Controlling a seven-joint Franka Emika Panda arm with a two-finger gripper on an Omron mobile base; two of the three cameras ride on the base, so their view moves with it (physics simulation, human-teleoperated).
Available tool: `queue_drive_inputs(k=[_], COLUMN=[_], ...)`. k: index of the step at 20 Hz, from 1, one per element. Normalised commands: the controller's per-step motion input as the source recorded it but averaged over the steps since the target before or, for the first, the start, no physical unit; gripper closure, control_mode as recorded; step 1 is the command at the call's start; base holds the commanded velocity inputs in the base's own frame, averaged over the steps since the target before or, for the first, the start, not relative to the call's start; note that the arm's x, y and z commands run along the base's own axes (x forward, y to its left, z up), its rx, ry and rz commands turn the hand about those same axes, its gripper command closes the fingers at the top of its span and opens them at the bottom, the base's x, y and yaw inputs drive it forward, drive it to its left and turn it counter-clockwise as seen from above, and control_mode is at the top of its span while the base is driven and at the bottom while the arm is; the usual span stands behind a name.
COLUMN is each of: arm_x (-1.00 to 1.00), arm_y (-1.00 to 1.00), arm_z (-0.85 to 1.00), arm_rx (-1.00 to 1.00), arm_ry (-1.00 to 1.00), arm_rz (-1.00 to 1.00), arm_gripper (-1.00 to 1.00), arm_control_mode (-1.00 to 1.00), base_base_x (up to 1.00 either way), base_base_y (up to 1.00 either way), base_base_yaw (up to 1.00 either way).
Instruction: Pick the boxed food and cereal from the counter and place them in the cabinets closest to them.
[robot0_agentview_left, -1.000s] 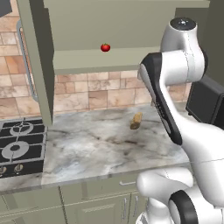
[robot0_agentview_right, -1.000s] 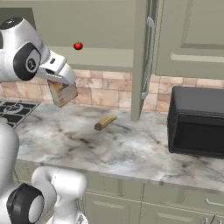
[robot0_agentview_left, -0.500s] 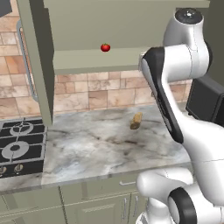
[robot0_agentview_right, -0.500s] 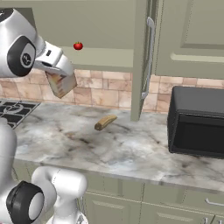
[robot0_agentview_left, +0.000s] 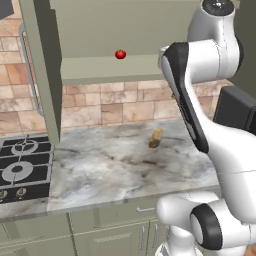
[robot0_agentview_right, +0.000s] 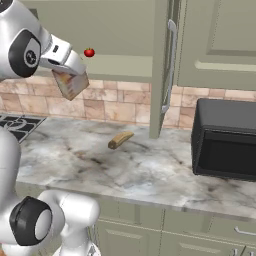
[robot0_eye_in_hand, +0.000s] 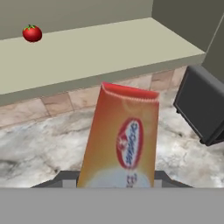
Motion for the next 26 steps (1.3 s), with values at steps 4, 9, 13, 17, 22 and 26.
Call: queue_drive_inputs(k=[4, 9, 13, 17, 22, 26], arm_x=[0.44, 0.45, 0.21, 0.2, 0.07, 0.2], arm_y=[-0.05, -0.1, -0.08, -0.06, -0.11, -0.05], arm_z=[0.14, 0.16, 0.1, 0.04, 0.0, 0.06], arm_rx=[0.0, 0.01, 0.0, 0.0, 0.0, 0.0], arm_ry=[0.0, 0.0, 0.0, -0.01, -0.03, -0.01], arm_rz=[0.0, 0.0, 0.0, 0.0, 0.0, 0.0], arm_gripper=[1.0, 1.0, 1.0, 1.0, 1.0, 1.0], arm_control_mode=[-1.0, -1.0, -1.0, -1.0, -1.0, -1.0], base_base_x=[0.0, 0.0, 0.0, 0.0, 0.0, 0.0], base_base_y=[0.0, 0.0, 0.0, 0.0, 0.0, 0.0], base_base_yaw=[0.0, 0.0, 0.0, 0.0, 0.0, 0.0])
